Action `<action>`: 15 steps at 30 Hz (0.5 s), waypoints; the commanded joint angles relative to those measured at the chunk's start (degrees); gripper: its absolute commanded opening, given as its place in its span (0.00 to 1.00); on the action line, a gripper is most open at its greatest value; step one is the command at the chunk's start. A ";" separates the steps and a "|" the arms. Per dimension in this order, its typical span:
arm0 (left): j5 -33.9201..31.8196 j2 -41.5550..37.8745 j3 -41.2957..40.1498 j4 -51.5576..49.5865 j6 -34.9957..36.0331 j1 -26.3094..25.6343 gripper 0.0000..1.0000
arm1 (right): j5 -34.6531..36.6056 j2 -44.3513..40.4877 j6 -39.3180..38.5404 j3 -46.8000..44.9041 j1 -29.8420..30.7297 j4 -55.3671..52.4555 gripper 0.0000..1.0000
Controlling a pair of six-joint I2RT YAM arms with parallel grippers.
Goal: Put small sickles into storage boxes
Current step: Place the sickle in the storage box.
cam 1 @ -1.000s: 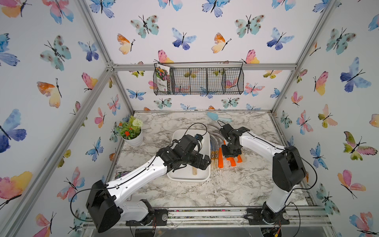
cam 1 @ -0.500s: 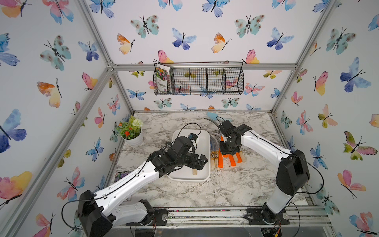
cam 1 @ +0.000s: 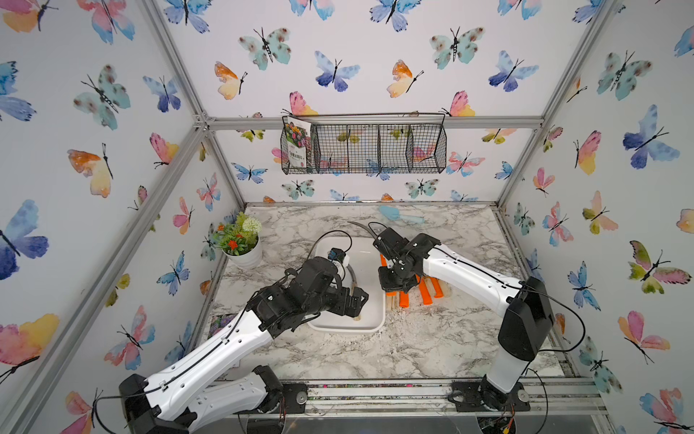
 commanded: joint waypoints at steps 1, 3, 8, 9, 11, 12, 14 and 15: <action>-1.63 -2.31 -0.65 -2.34 -1.01 0.22 0.98 | -0.80 1.36 3.16 1.31 1.81 0.27 0.08; -2.03 -3.14 -0.65 -2.96 -1.16 0.30 0.98 | -1.20 1.86 3.91 1.07 2.81 0.88 0.08; -2.45 -4.48 -0.24 -4.67 -1.42 0.30 0.98 | -3.06 3.22 5.87 -1.25 4.76 4.45 0.08; -2.58 -4.64 -0.29 -4.93 -1.43 0.24 0.98 | -3.27 3.55 6.16 -1.61 5.11 5.02 0.08; -2.74 -4.91 -0.12 -5.56 -1.57 0.28 0.98 | -3.69 4.69 6.55 -1.93 5.67 6.09 0.08; -2.87 -4.97 -0.11 -5.75 -1.60 0.25 0.98 | -3.87 5.26 6.52 -1.96 5.84 6.40 0.08; -3.03 -5.29 -0.04 -6.03 -1.69 0.26 0.98 | -3.90 6.42 6.52 -2.03 6.03 7.08 0.08; -3.09 -5.29 -0.05 -6.28 -1.77 0.25 0.98 | -4.11 6.68 6.58 -2.24 6.11 7.53 0.08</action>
